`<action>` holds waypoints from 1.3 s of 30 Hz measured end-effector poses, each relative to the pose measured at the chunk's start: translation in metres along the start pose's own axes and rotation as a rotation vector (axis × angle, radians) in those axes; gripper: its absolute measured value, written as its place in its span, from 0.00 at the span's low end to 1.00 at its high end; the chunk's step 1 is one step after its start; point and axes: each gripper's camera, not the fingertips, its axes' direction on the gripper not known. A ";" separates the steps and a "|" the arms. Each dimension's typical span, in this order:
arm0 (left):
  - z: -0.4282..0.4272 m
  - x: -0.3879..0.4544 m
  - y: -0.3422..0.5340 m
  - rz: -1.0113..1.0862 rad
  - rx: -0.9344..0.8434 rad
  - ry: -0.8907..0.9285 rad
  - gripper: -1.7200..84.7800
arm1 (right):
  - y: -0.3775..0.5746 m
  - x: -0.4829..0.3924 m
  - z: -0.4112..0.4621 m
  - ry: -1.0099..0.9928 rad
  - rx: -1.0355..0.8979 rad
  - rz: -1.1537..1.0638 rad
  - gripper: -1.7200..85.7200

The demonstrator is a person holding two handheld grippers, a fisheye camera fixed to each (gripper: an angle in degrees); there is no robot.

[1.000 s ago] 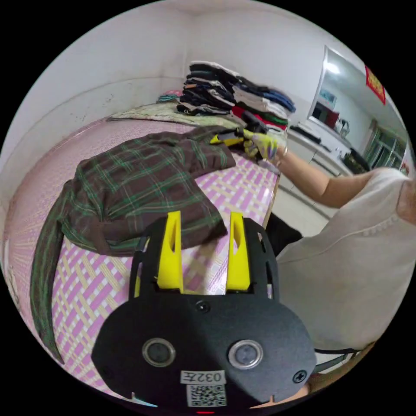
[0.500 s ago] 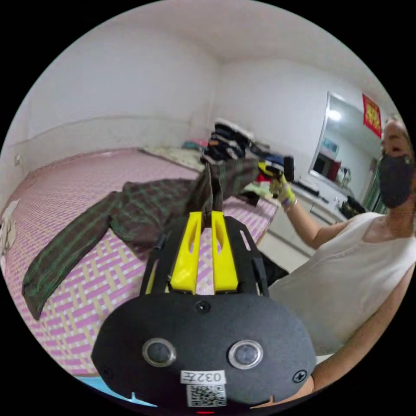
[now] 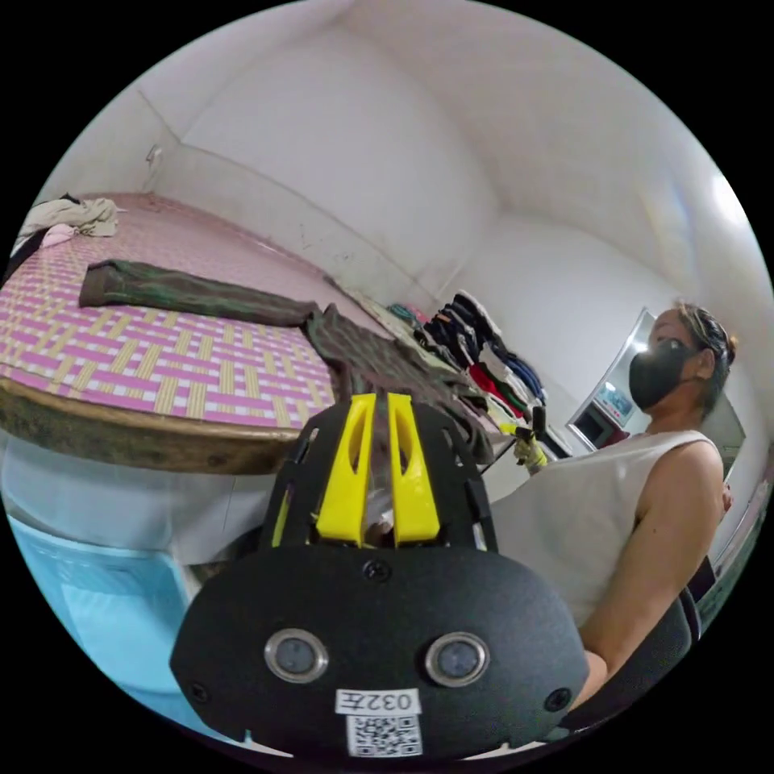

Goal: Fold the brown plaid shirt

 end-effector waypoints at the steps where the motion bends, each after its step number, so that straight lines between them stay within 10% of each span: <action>1: 0.005 0.000 -0.005 0.000 0.001 -0.010 0.00 | -0.005 0.001 0.003 0.015 0.009 0.015 0.10; 17: 0.232 -0.001 -0.109 0.000 -0.567 -0.336 0.01 | -0.099 0.003 0.147 0.417 -0.196 0.186 0.02; 25: 0.221 0.005 -0.122 0.010 -0.549 -0.396 0.01 | -0.078 0.032 0.091 0.446 0.044 0.314 0.08; 32: 0.240 0.029 -0.162 0.084 -0.434 -0.156 0.01 | -0.029 0.105 0.010 0.493 0.288 0.604 0.14; 39: 0.341 0.059 -0.195 0.114 -0.457 0.141 0.01 | -0.077 0.073 0.051 0.653 0.224 0.240 0.06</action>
